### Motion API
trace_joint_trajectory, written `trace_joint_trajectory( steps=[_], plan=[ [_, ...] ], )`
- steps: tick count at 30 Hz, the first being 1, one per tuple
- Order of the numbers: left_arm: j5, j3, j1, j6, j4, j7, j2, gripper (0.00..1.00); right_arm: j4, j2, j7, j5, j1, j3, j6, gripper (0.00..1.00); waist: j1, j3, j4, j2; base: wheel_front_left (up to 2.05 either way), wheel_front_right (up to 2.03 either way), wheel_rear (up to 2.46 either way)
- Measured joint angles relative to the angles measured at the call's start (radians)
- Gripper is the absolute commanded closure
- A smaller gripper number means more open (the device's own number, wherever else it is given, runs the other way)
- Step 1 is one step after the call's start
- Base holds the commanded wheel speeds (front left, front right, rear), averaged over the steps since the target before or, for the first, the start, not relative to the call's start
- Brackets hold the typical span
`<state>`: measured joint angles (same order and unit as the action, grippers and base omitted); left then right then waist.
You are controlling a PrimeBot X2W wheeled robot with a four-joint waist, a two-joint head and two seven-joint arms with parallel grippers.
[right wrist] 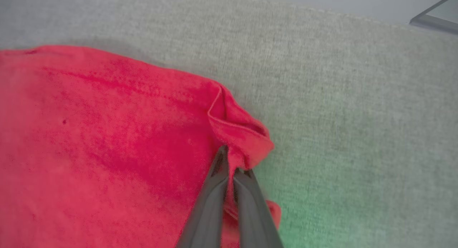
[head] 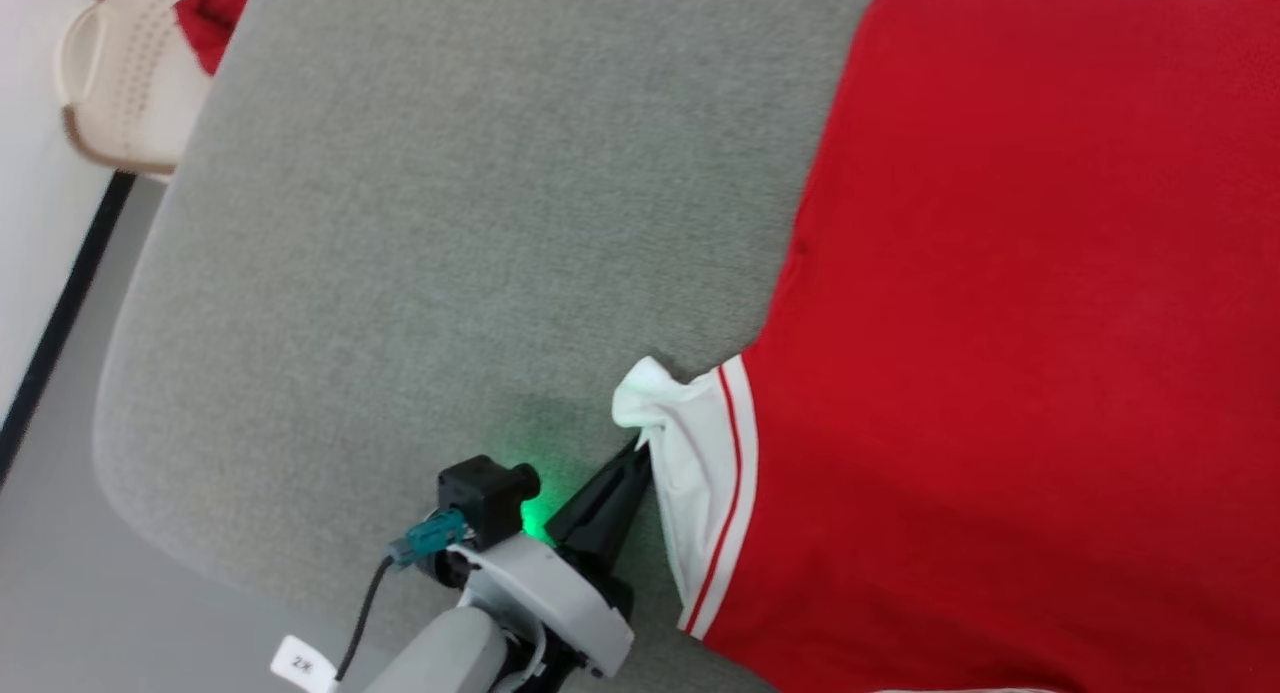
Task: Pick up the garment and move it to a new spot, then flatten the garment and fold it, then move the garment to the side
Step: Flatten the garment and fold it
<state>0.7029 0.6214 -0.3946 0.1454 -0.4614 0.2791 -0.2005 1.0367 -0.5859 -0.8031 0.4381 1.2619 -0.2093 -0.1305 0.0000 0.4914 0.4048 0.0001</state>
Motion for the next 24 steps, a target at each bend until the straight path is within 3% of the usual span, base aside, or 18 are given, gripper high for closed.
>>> trace_joint_trajectory(
  steps=[6, 14, 24],
  plan=[
    [-0.006, -0.035, 0.027, 0.000, -0.008, -0.003, -0.030, 1.00, -0.113, 0.002, -0.018, 0.102, -0.112, -0.059, 0.000, 1.00, 0.0000, -0.047, -0.056, -0.0001, 0.00, 0.00, 0.00],
    [-0.012, -0.082, 0.069, -0.005, -0.022, -0.007, -0.071, 1.00, -0.356, -0.073, -0.010, 0.268, -0.361, -0.131, -0.001, 1.00, 0.0000, -0.117, -0.140, -0.0001, 0.00, 0.00, 0.00],
    [-0.012, -0.119, 0.119, -0.013, -0.034, -0.012, -0.113, 1.00, -0.583, -0.123, 0.074, 0.394, -0.736, -0.059, -0.001, 1.00, 0.0000, -0.201, -0.240, 0.0000, 0.00, 0.00, 0.00]
  ],
)
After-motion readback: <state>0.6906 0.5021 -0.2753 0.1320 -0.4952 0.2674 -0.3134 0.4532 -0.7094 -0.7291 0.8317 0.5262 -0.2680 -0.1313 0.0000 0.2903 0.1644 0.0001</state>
